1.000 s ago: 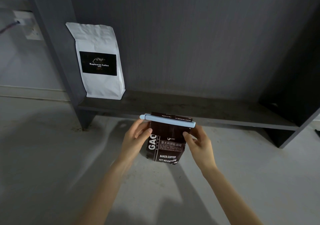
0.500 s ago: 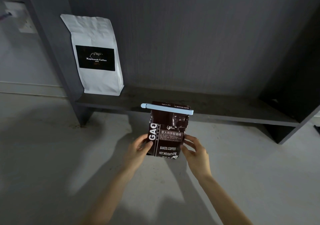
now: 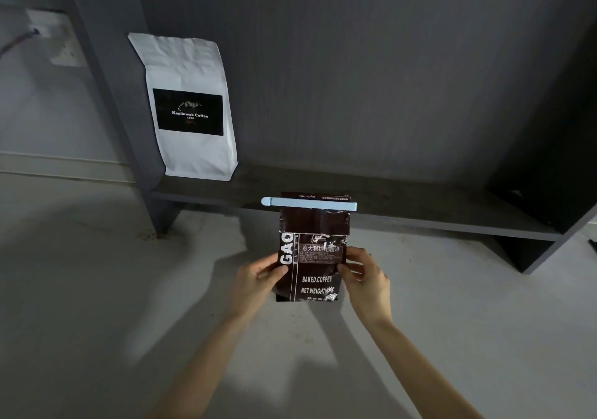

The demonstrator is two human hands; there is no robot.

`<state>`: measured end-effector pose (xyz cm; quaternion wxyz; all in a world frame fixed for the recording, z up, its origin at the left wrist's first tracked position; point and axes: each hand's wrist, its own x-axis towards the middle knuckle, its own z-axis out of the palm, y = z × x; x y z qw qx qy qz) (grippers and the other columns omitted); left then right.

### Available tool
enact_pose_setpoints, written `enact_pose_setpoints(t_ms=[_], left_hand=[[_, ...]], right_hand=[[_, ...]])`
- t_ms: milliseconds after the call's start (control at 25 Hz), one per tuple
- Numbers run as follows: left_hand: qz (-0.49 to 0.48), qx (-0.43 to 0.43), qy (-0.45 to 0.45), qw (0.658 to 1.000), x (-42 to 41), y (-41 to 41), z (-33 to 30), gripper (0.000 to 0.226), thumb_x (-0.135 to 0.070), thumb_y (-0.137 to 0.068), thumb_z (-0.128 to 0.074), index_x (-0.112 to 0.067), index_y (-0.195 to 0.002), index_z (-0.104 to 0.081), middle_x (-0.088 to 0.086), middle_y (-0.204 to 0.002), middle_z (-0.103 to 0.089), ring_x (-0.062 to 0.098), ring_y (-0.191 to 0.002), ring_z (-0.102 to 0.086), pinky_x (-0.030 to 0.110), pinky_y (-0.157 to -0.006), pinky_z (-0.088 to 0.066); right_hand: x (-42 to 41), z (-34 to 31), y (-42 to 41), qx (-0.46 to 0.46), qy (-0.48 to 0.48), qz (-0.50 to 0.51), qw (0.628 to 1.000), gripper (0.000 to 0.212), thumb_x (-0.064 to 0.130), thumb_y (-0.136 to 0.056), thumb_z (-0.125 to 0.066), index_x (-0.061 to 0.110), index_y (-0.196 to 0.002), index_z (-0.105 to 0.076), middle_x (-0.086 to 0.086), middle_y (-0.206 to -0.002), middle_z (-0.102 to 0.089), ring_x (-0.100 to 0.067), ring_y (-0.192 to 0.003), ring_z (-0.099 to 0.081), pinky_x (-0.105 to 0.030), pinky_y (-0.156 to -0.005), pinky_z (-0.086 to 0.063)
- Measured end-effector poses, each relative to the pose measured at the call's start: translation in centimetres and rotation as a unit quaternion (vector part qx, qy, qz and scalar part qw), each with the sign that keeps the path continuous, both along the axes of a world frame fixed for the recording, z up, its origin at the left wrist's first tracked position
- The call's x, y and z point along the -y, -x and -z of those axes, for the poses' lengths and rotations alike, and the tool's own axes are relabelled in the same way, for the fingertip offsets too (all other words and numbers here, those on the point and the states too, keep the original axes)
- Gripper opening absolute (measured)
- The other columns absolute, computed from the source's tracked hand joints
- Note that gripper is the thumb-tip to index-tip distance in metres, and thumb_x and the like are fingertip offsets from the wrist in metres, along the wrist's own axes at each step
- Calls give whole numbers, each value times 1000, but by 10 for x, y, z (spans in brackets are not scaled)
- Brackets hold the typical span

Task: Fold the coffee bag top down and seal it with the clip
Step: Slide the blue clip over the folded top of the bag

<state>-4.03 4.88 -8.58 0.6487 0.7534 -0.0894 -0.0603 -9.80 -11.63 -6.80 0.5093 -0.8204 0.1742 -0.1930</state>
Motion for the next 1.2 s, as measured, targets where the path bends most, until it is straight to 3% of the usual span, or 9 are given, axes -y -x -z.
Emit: enact_pose_setpoints(t_ms=[120,240,360,480,600,680,800,1000,1200], left_hand=[[-1,20,-2,1000,-9,-2,-9,32,-2,-77,-62,-11,-108,-63,-1,-106,-63,-21,-75,-57,-2,-72,-42],[-12,28,-2,1000,-18,-12,-26,33,-11,-75,-66,-14,-108,-64,-9,-101,-68,-12,-82,-61,9,-81,-47],[-23,55,-5,998,-24,-29,-48,36,-14,-74,-68,-14,-110,-62,-26,-95,-66,-13,-79,-61,19,-88,-49],[-44,98,-32,994,-29,-53,-74,37,-14,-74,-68,-15,-110,-62,-4,-99,-71,2,-85,-65,37,-90,-51],[-35,109,-25,993,-34,-79,-97,39,-10,-75,-67,-12,-113,-59,-10,-90,-73,17,-85,-65,46,-90,-52],[-42,114,-12,993,-34,-94,-105,40,-8,-75,-66,-9,-114,-58,4,-103,-69,16,-88,-65,43,-91,-51],[-49,127,0,991,-34,-114,-109,40,-7,-77,-63,-7,-116,-56,7,-112,-63,-6,-77,-64,17,-78,-54],[-118,141,-22,983,-23,-133,-104,37,-7,-79,-61,-5,-116,-56,8,-114,-63,5,-95,-59,2,-73,-46],[-127,144,-56,980,-18,-143,-94,37,-12,-83,-57,-4,-119,-54,16,-122,-61,24,-111,-58,27,-93,-43]], right_hand=[[-4,-10,-7,14,15,-9,1000,23,2,-81,-56,13,-101,-61,-5,-100,-65,-12,-82,-59,-24,-78,-48],[-4,-28,-19,30,34,-26,999,23,3,-81,-57,13,-102,-61,-1,-96,-62,-9,-79,-58,-5,-67,-45],[-4,-51,-38,60,67,-46,995,24,5,-81,-58,14,-103,-61,-1,-97,-63,-7,-80,-58,-9,-70,-46],[-4,-74,-60,84,91,-51,991,24,7,-82,-57,14,-104,-61,-7,-98,-66,-11,-82,-59,-11,-72,-45],[-5,-91,-82,98,96,-63,989,25,7,-84,-52,14,-106,-61,-10,-100,-66,-11,-82,-58,-1,-68,-41],[-8,-97,-93,103,92,-61,989,27,7,-85,-50,15,-108,-61,-10,-101,-66,-10,-82,-57,3,-66,-38],[-14,-105,-111,105,94,-67,988,30,9,-86,-49,16,-114,-58,-8,-104,-65,-10,-82,-57,-2,-66,-39],[-23,-105,-135,63,68,-106,990,37,7,-85,-46,16,-121,-51,-5,-107,-66,-16,-96,-61,-11,-75,-38],[-30,-88,-144,21,88,-160,983,57,10,-85,-47,28,-135,-27,-1,-134,-49,-19,-118,-50,-23,-88,-38]])
